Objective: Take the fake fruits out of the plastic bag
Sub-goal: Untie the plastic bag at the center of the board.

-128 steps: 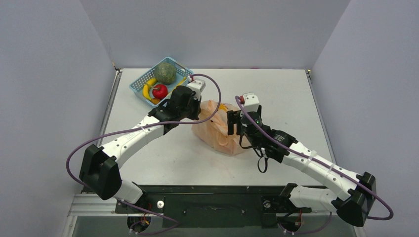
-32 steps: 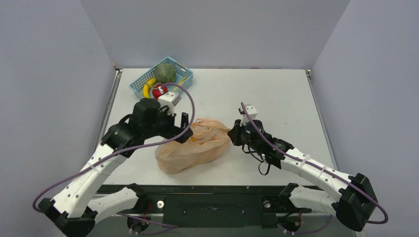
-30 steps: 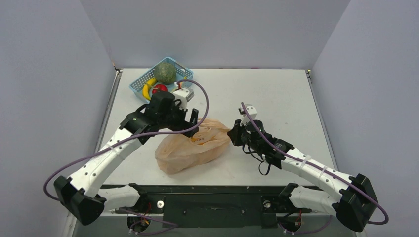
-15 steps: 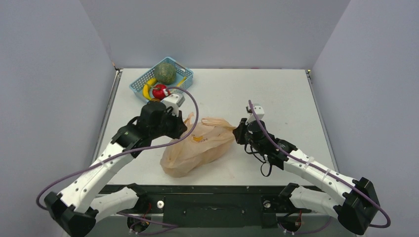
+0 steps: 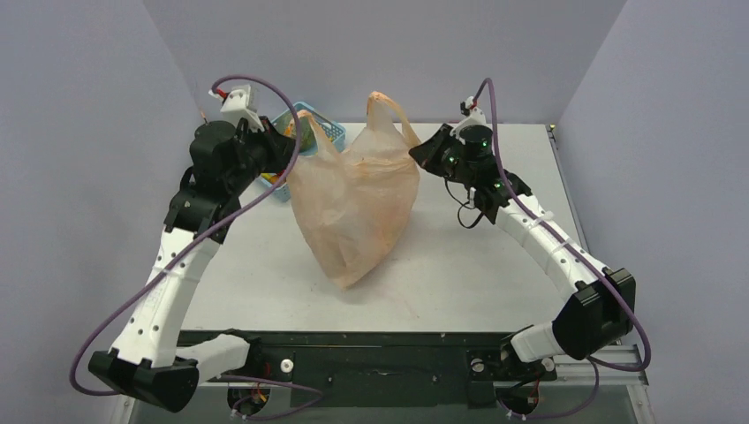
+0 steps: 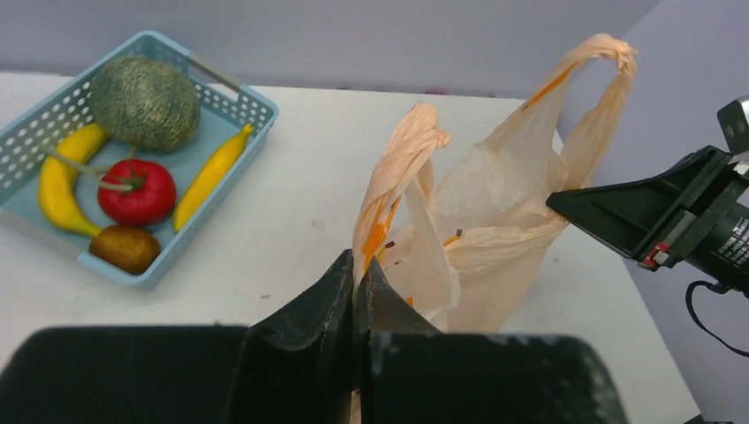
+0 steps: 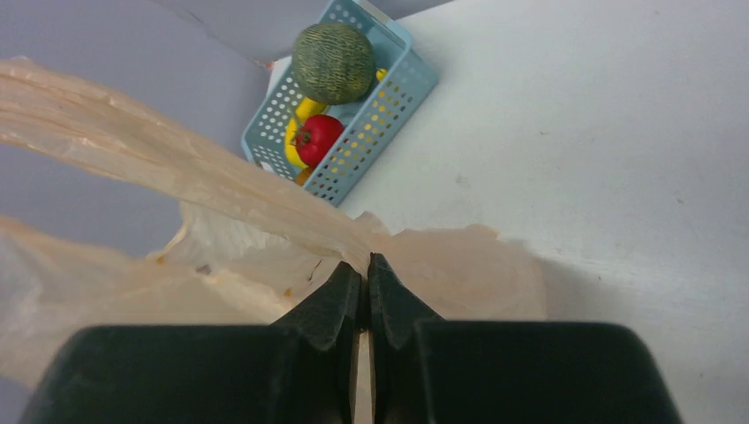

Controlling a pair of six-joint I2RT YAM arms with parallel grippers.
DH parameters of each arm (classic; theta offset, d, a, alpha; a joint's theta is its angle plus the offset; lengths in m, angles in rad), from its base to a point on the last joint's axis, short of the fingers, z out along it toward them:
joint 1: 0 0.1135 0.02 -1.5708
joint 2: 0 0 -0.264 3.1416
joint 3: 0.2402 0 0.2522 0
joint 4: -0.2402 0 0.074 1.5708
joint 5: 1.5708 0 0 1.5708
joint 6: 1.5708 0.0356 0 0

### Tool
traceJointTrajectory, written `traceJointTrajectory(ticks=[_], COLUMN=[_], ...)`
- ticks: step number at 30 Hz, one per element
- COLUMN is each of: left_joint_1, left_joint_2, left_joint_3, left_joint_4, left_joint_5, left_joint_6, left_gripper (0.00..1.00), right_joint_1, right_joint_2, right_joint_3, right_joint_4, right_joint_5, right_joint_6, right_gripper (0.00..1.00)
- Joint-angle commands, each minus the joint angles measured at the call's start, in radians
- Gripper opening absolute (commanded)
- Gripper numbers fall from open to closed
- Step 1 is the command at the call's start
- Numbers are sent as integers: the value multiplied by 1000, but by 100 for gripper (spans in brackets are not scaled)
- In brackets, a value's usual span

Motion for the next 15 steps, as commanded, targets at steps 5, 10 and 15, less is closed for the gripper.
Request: traceJointTrajectory(ticks=[5, 10, 15], left_joint_1=[151, 140, 97], left_joint_2=[84, -56, -115], left_joint_3=[40, -288, -428], left_joint_4=[166, 310, 335], left_joint_5=[561, 684, 648], left_joint_6=[-56, 1, 69], left_gripper=[0, 0, 0], right_joint_1=[-2, 19, 53], right_joint_2=[4, -30, -59], right_joint_3=[96, -178, -304], right_joint_4=[-50, 13, 1], right_joint_5=[-109, -52, 18], right_joint_6=[-88, -101, -139], right_gripper=[0, 0, 2])
